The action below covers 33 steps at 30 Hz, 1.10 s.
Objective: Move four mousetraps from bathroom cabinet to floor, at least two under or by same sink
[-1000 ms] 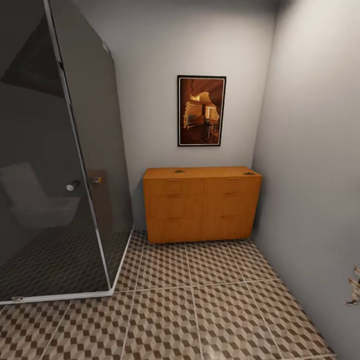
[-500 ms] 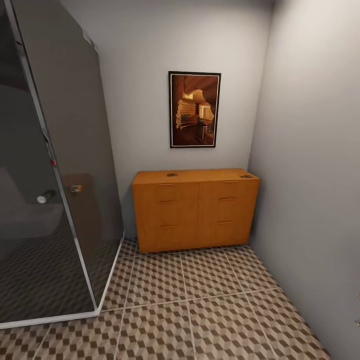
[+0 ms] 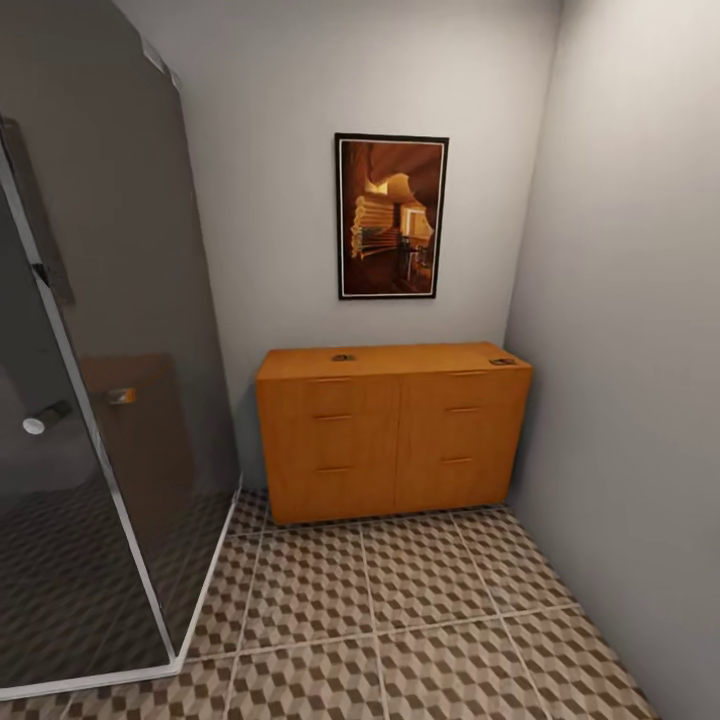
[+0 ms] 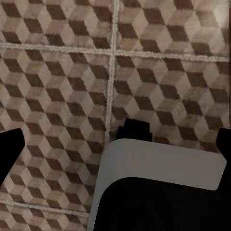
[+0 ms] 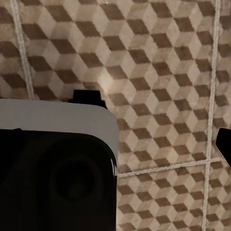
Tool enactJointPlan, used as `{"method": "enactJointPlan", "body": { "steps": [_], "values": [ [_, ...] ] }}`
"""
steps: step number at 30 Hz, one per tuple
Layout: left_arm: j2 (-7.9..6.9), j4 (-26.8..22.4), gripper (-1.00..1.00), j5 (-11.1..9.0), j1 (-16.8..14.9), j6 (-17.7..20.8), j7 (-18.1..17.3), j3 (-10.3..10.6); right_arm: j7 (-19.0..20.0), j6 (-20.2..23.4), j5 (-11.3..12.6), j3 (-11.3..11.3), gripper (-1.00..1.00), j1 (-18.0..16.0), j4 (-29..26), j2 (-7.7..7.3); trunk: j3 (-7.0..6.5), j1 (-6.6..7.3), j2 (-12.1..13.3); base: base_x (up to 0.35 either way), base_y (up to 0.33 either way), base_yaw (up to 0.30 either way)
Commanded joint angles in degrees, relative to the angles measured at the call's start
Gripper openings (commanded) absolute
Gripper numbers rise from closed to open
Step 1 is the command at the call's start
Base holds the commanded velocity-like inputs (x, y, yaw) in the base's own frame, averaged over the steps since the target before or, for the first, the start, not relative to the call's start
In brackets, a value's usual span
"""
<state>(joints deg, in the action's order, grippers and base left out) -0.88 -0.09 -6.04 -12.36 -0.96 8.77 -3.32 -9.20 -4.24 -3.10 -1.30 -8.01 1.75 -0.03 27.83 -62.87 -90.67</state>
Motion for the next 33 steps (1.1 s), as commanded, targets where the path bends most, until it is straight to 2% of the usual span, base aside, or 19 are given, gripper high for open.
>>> {"method": "enactJointPlan", "body": {
  "steps": [1,25,33],
  "values": [
    [0.01,0.0,1.0,-0.43,-0.03,-0.1,0.02,-0.29,-0.21,-0.26,-0.33,-0.1,1.0,-0.08,0.19,0.01,0.06,-0.03,-0.03,0.324,0.0,0.0],
    [0.01,0.0,1.0,-0.42,-0.02,-0.52,0.02,-0.29,-0.21,-0.4,-0.38,-0.1,1.0,-0.08,0.18,0.0,0.06,-0.03,-0.03,0.323,-0.002,0.0],
    [0.01,-0.05,1.0,-0.35,-0.03,-0.81,0.02,-0.29,-0.2,-0.36,-0.41,-0.1,1.0,-0.08,0.18,0.02,0.06,-0.03,-0.03,0.129,-0.029,0.0]
  ]
}}
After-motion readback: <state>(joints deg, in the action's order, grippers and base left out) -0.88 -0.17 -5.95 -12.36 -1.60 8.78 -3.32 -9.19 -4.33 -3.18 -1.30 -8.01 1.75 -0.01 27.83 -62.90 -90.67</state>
